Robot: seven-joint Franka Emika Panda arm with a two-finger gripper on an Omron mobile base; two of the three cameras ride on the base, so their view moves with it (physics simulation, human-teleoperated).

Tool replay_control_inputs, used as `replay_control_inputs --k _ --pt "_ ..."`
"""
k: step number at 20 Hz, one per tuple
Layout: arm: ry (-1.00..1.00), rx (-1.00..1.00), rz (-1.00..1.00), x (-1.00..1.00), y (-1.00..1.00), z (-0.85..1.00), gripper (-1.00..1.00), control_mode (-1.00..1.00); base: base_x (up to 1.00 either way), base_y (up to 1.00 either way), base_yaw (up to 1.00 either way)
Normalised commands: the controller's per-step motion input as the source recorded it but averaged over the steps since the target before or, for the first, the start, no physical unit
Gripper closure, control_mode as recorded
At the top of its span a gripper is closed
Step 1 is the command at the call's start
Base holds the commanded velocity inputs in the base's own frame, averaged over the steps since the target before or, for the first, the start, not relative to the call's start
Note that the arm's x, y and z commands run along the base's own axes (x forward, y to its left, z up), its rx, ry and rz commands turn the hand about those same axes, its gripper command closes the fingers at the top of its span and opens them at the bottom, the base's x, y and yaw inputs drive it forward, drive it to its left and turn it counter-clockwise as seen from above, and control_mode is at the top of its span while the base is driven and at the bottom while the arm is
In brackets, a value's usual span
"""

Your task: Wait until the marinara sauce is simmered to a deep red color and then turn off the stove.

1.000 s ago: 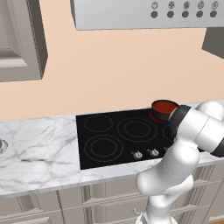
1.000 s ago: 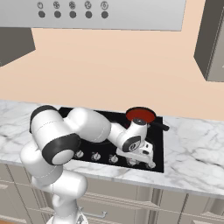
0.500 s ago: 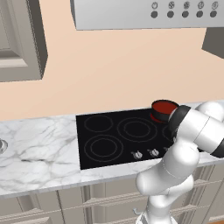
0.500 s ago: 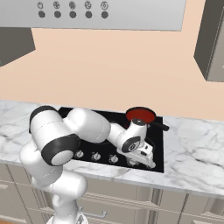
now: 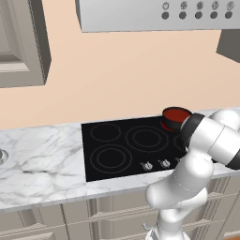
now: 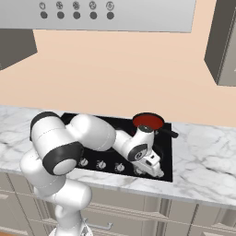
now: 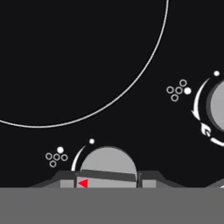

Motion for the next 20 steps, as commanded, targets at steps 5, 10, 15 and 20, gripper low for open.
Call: replay_control_inputs --k 5,10,15,20 --pt "0.00 0.00 -0.21 -0.06 0.00 0.00 1.00 -1.00 0.00 0.00 0.00" --pt "0.01 0.00 -0.21 -0.03 0.00 0.00 1.00 -1.00 0.00 0.00 0.00" --pt "0.02 0.00 -0.20 -0.01 0.00 0.00 1.00 -1.00 0.00 0.00 0.00" --pt "0.02 0.00 -0.20 -0.01 0.00 0.00 1.00 -1.00 0.00 0.00 0.00"
